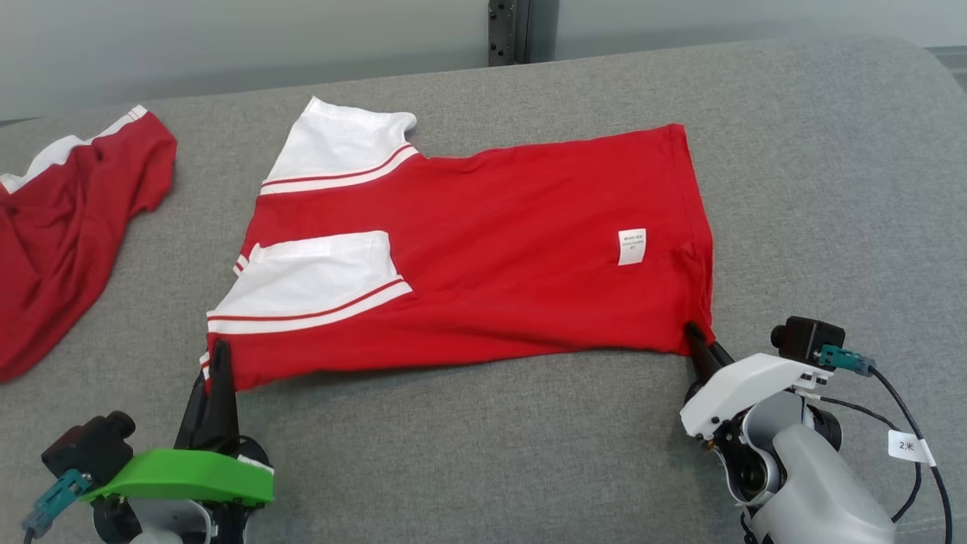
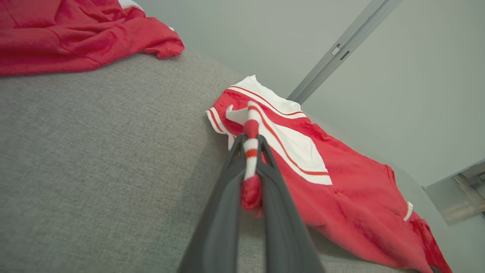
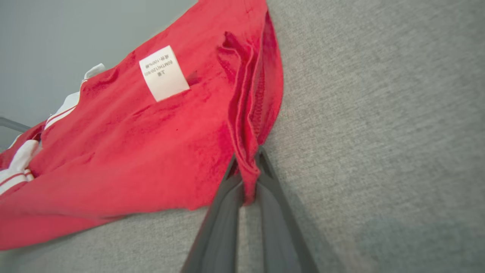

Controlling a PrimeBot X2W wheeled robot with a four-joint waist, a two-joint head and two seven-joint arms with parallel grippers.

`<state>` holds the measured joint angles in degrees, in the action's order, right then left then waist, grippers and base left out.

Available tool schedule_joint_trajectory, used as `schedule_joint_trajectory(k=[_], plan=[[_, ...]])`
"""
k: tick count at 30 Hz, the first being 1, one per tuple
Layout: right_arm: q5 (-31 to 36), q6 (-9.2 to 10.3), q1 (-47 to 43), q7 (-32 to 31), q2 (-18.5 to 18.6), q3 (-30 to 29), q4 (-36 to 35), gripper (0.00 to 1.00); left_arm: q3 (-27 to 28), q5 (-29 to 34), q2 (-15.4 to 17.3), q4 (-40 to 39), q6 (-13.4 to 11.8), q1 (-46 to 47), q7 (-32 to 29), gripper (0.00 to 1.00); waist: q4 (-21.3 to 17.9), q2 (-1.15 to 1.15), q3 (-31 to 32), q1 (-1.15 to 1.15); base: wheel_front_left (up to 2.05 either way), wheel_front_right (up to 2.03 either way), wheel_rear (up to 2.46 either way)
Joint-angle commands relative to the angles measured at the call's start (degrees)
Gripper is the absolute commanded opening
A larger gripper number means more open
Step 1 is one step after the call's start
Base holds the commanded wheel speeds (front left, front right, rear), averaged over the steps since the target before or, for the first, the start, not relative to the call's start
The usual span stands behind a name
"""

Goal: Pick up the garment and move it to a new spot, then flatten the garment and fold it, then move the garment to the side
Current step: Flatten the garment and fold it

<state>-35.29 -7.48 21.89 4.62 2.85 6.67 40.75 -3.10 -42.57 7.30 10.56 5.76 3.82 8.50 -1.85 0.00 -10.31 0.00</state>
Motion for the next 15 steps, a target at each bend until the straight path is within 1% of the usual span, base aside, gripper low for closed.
schedule_joint_trajectory(k=[1, 5, 7, 11, 15], plan=[[-0.3, -0.02, -1.1, 0.0, 0.2, -0.5, -0.9, 0.0, 0.3, -0.1, 0.7, -0.5, -0.3, -1.2, -0.1, 0.0, -0.1, 0.0, 0.5, 0.0, 0.0, 0.0, 0.0], [-1.3, -0.01, -4.7, -1.0, 0.8, -2.4, -5.4, 0.0, 0.4, -0.4, 0.8, -2.5, -0.8, -4.0, -0.5, 0.0, -0.1, 0.0, 1.7, 0.0, 0.0, 0.0, 0.0], [-1.7, -0.01, -7.4, -2.0, 1.5, -3.3, -9.0, 0.0, 0.3, -0.5, 1.1, -4.1, -1.0, -6.1, -1.0, 0.0, -0.1, 0.0, 2.4, 0.0, 0.0, 0.0, 0.0], [-2.2, -0.01, -14.8, -4.7, 2.3, -5.3, -17.5, 0.0, -0.4, -0.8, 1.5, -7.8, -2.3, -10.8, -3.4, 0.0, -0.1, 0.0, 3.3, 0.0, 0.0, 0.0, 0.0], [-1.1, 0.0, -21.1, -7.6, 1.9, -8.1, -24.6, 0.0, -0.7, -1.3, 1.4, -10.7, -3.8, -15.3, -5.4, 0.0, -0.6, 0.0, 3.5, 0.0, 0.0, 0.0, 0.0]])
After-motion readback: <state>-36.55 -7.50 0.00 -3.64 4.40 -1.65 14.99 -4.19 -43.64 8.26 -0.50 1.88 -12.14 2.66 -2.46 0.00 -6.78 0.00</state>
